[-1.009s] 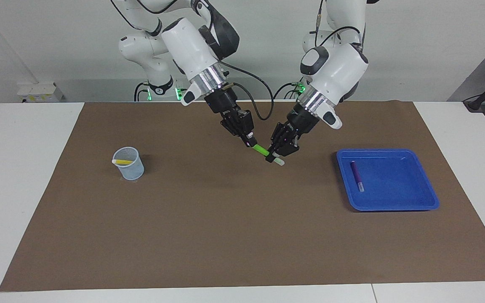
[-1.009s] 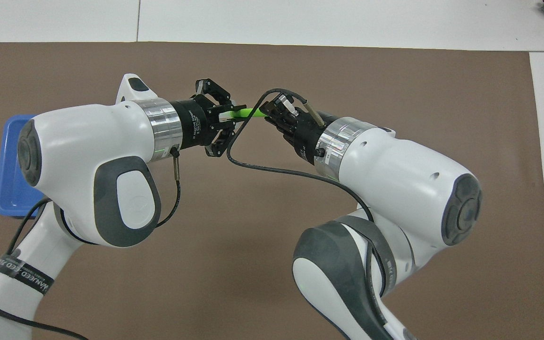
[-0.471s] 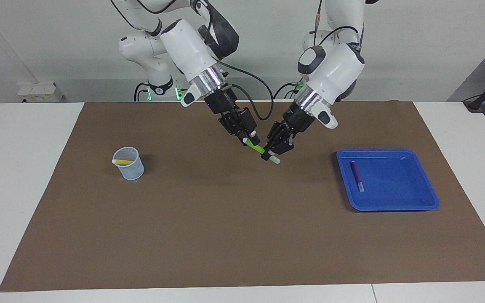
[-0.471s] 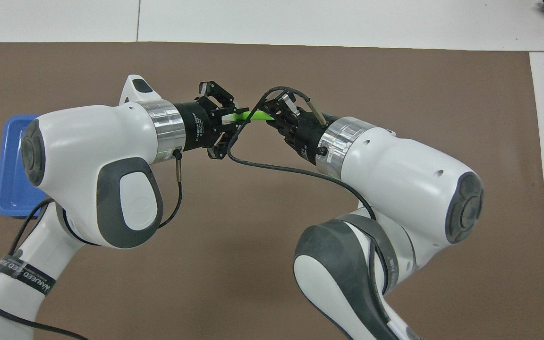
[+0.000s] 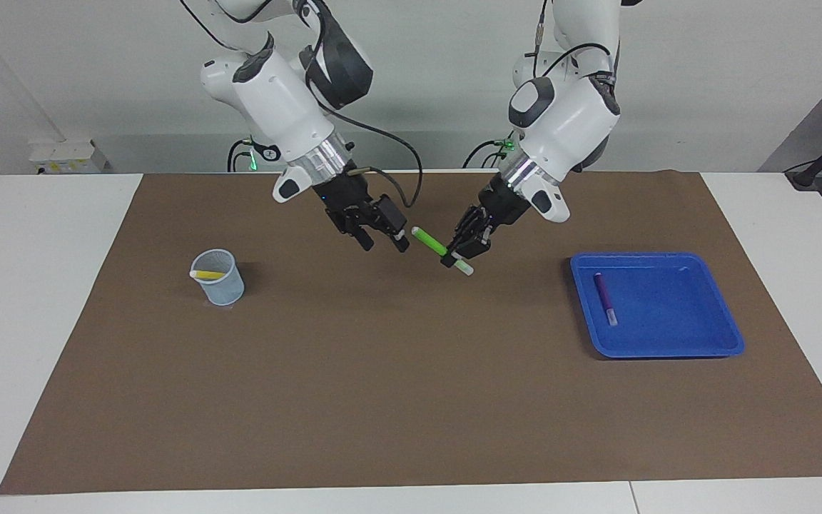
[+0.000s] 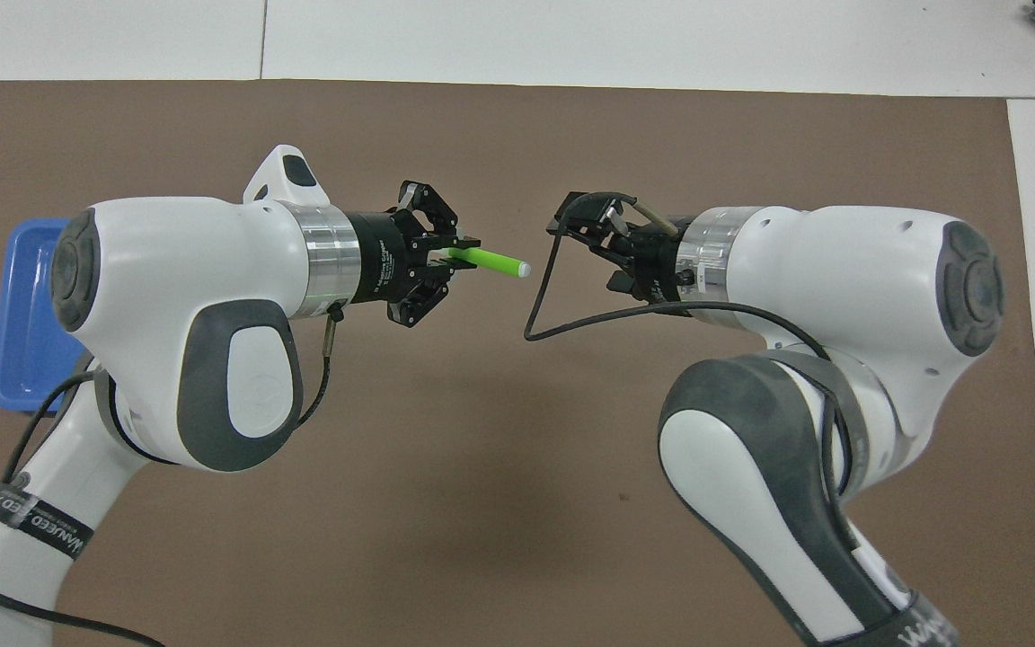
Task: Right arm passes pens to left for tray arrangement
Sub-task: 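Carry the green pen to the tray with the left gripper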
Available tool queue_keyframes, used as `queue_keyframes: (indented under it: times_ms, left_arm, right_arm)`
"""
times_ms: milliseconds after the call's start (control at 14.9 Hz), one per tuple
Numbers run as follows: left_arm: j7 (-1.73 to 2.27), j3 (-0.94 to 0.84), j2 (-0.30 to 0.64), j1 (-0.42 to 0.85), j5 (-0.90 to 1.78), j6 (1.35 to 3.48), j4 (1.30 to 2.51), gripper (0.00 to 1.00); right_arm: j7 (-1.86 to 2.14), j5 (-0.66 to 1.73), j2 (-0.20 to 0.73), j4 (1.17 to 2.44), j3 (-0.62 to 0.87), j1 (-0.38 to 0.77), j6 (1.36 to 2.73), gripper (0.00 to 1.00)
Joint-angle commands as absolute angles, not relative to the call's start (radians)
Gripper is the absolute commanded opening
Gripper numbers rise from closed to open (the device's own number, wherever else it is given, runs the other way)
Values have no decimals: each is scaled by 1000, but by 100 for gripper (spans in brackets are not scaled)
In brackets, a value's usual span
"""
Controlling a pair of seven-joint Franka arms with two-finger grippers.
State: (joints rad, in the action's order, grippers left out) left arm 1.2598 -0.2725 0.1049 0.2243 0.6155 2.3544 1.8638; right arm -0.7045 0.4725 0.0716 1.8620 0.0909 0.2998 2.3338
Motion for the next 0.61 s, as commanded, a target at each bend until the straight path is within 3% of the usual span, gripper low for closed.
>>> queue_keyframes:
  times_ms: [0, 336, 538]
  left_arm:
    - [1131, -264, 71, 198, 458, 2179, 1867, 0]
    - [749, -262, 41, 91, 283, 1884, 1861, 0]
    - [507, -262, 37, 6, 175, 1743, 1832, 0]
  right_arm:
    - [-678, 388, 40, 1875, 97, 247, 2203, 100]
    - [-553, 221, 9, 1878, 97, 169, 1961, 100]
    - [-418, 149, 0, 1878, 97, 132, 1896, 100]
